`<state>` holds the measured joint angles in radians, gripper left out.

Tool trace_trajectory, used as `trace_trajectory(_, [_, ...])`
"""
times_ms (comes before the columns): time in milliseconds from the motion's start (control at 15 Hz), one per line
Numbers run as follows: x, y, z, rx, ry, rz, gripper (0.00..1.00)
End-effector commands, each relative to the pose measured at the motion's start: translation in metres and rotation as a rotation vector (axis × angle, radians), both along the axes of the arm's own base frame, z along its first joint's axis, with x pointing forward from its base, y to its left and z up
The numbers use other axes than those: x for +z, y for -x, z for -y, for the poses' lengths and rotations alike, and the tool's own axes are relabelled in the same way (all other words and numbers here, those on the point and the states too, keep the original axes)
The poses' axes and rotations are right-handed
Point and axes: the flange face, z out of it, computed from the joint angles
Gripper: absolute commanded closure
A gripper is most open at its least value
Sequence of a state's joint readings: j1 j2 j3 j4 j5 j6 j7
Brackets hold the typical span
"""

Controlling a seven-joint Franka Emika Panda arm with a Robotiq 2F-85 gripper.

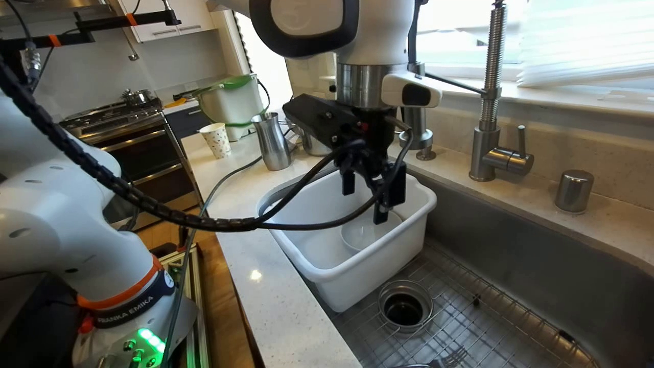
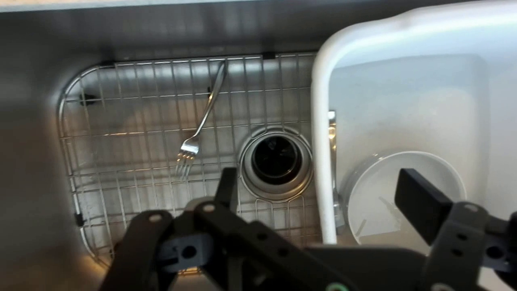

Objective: Open the tap

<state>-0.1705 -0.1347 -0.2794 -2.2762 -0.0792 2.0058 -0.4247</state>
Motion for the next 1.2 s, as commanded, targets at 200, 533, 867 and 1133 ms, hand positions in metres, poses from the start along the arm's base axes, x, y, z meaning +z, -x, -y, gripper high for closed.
trace_trajectory(200, [0.042,0.015,0.065,0.028,0.068,0.045,0.0])
trace_trajectory(533, [0.069,0.002,0.111,-0.065,0.126,0.184,0.0])
trace_trajectory(867, [0.073,-0.036,0.124,-0.039,0.047,0.326,0.0])
trace_trajectory(1133, [0.067,-0.074,0.134,0.004,-0.065,0.408,0.0])
